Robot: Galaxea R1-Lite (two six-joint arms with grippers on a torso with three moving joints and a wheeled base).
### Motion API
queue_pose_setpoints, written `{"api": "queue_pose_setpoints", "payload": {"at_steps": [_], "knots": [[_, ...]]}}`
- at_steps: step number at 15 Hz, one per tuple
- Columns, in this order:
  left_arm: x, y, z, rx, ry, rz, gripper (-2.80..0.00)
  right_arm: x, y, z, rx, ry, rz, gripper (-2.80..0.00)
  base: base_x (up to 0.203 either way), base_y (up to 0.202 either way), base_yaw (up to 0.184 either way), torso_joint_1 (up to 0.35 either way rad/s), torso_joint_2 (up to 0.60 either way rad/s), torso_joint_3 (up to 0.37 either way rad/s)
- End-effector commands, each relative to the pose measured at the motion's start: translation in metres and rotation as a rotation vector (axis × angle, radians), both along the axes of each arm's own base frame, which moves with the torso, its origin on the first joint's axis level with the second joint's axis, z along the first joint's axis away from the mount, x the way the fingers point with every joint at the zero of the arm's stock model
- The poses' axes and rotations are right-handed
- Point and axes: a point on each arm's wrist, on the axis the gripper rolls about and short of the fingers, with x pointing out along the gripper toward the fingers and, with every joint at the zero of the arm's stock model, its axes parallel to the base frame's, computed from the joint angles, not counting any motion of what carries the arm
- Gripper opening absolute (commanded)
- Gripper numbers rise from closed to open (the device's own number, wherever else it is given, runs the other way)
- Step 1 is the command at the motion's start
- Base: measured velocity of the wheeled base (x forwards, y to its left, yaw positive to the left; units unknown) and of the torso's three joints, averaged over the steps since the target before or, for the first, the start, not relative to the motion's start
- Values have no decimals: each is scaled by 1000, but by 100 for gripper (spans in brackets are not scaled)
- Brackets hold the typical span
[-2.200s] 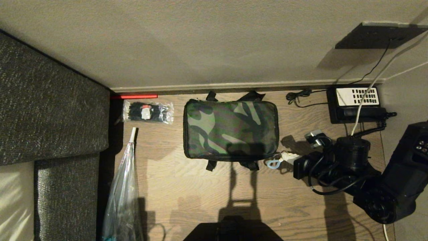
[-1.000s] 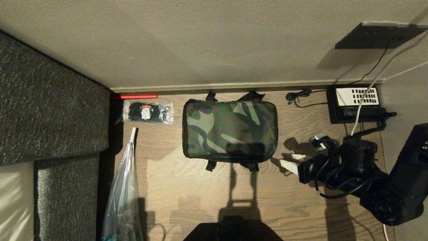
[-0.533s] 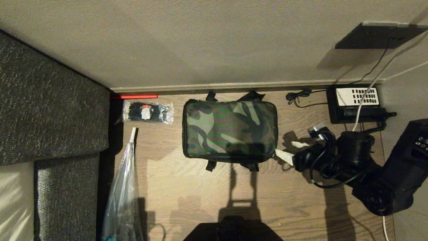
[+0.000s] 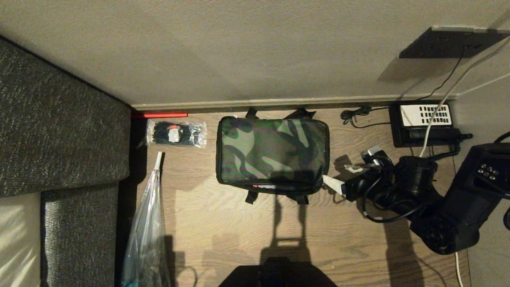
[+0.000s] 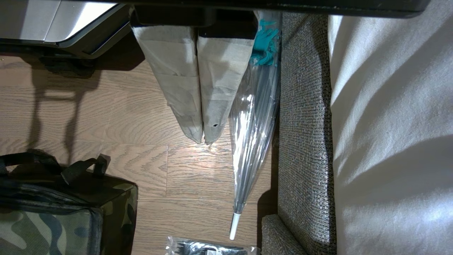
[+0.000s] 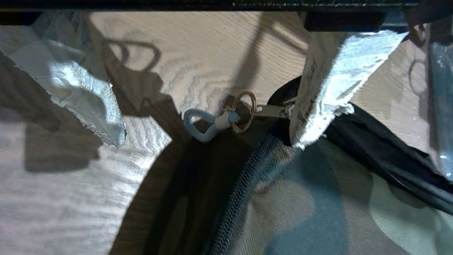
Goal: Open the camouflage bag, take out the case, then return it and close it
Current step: Open the top of the storage box
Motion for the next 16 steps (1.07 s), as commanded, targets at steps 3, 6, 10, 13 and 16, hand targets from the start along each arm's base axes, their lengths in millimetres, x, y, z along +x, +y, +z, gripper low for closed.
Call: {"api": "queue_pose_setpoints", "payload": {"at_steps": [3, 6, 10, 13, 16], "knots": [[0, 0, -1, 0, 1, 1, -280, -9, 17, -19, -39, 59, -48, 0, 0, 0, 0, 0, 0, 0], [0, 0, -1, 0, 1, 1, -280, -14, 18, -17, -29, 72, -43, 0, 0, 0, 0, 0, 0, 0], [0, 0, -1, 0, 1, 1, -280, -22, 17, 17, 81, 45, 32, 0, 0, 0, 0, 0, 0, 0], [0, 0, -1, 0, 1, 1, -280, -36, 2, 39, 164, 77, 129, 0, 0, 0, 0, 0, 0, 0], [0, 0, -1, 0, 1, 1, -280, -44, -19, 33, 135, 121, 173, 0, 0, 0, 0, 0, 0, 0]]}}
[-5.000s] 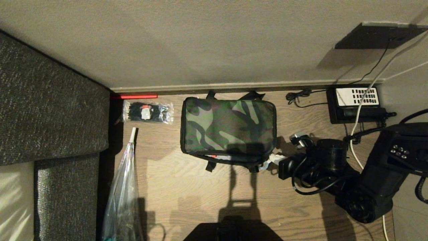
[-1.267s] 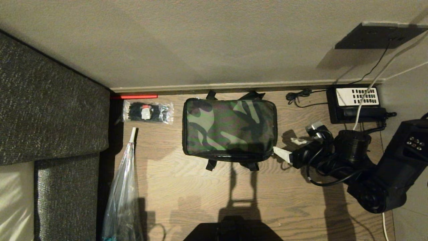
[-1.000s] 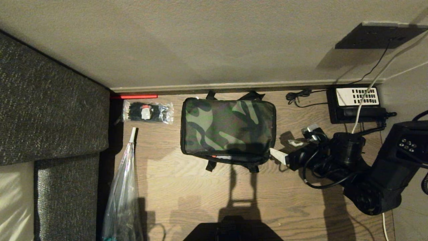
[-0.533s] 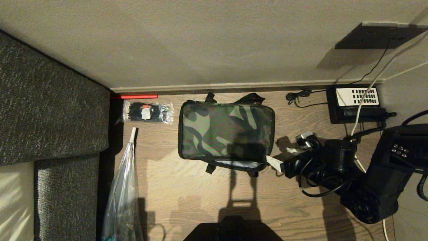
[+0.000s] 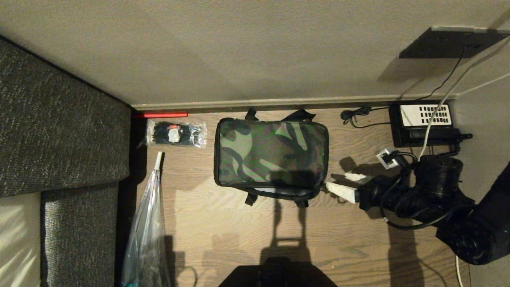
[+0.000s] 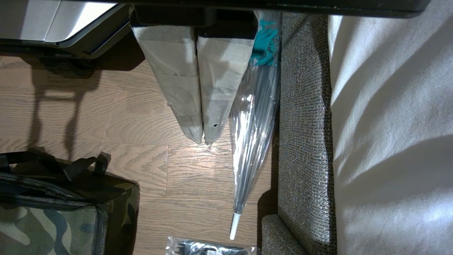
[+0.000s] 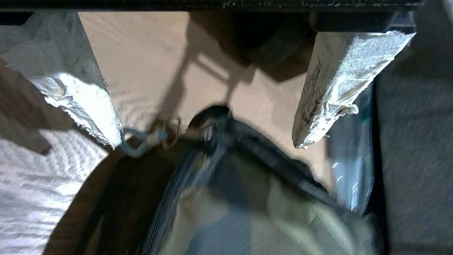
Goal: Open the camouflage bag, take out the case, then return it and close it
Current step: Open the top of the storage box
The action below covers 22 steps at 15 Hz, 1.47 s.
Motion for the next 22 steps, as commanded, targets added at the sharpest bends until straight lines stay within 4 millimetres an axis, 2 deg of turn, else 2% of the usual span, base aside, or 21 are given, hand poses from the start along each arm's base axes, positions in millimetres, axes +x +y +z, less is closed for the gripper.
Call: {"api": "queue_pose_setpoints", "payload": {"at_steps": [1, 5, 13, 17, 22], "knots": [[0, 0, -1, -1, 1, 1, -280, -4, -12, 1, -50, -28, -6, 0, 0, 0, 0, 0, 0, 0], [0, 0, -1, -1, 1, 1, -280, 2, -17, -27, -232, -64, 38, 0, 0, 0, 0, 0, 0, 0], [0, 0, -1, -1, 2, 1, -280, 27, -12, -67, -349, -157, 90, 0, 0, 0, 0, 0, 0, 0], [0, 0, -1, -1, 1, 1, -280, 40, 7, -77, -338, -236, 119, 0, 0, 0, 0, 0, 0, 0], [0, 0, -1, -1, 2, 1, -280, 59, 13, -84, -333, -280, 118, 0, 0, 0, 0, 0, 0, 0]]}}
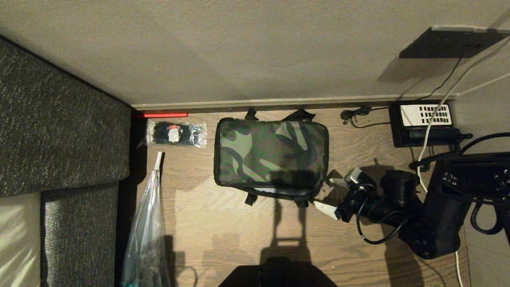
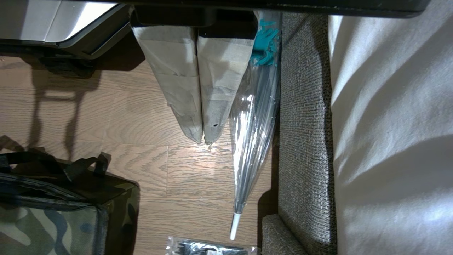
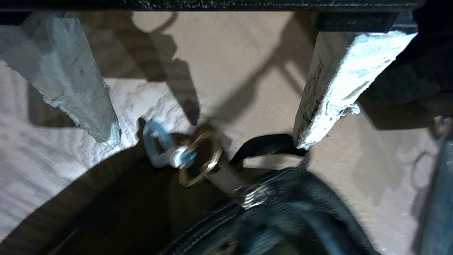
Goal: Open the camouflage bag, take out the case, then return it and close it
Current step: Open the top of the storage box
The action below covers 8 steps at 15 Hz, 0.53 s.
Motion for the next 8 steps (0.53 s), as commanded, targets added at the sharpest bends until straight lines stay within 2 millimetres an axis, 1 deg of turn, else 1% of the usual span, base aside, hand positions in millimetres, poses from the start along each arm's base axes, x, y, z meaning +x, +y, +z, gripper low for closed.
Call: {"api": "queue_pose_setpoints", "payload": {"at_steps": [1, 3, 5, 8], "knots": [[0, 0, -1, 0, 2, 1, -280, 11, 3, -8, 1, -15, 0, 0, 0, 0, 0, 0, 0, 0], [0, 0, -1, 0, 1, 1, -280, 21, 4, -6, 4, -45, -27, 0, 0, 0, 0, 0, 0, 0], [0, 0, -1, 0, 1, 1, -280, 22, 4, -9, 3, -40, -33, 0, 0, 0, 0, 0, 0, 0], [0, 0, -1, 0, 1, 1, -280, 26, 4, -7, 14, -51, -37, 0, 0, 0, 0, 0, 0, 0]]}}
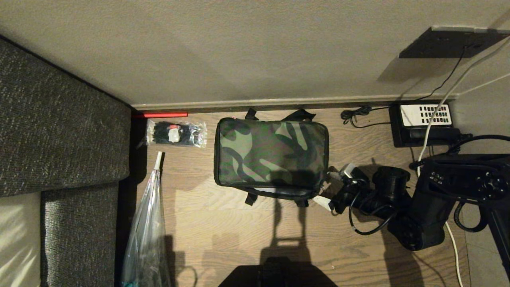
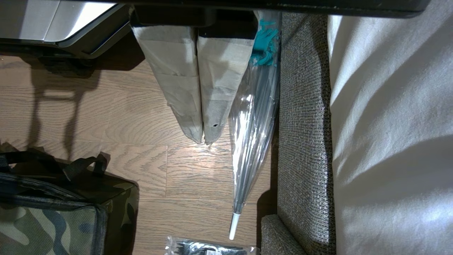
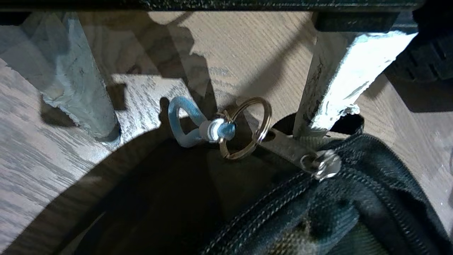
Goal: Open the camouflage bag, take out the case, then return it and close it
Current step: Open the top of the storage box
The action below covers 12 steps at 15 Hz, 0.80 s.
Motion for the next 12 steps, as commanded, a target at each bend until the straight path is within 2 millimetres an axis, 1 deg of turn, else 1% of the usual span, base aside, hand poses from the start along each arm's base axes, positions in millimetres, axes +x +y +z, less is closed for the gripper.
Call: {"api": "queue_pose_setpoints", "payload": {"at_steps": [1, 7, 9, 12], "knots": [[0, 0, -1, -1, 2, 1, -280, 3, 0, 0, 9, -7, 1, -280, 0, 0, 0, 0, 0, 0], [0, 0, -1, -1, 1, 1, -280, 5, 1, 5, 14, -27, -5, -280, 0, 0, 0, 0, 0, 0], [0, 0, -1, -1, 1, 1, -280, 2, 0, 7, 16, -23, -5, -280, 0, 0, 0, 0, 0, 0], [0, 0, -1, -1, 1, 1, -280, -7, -2, 9, 15, 0, -7, -280, 0, 0, 0, 0, 0, 0]]}}
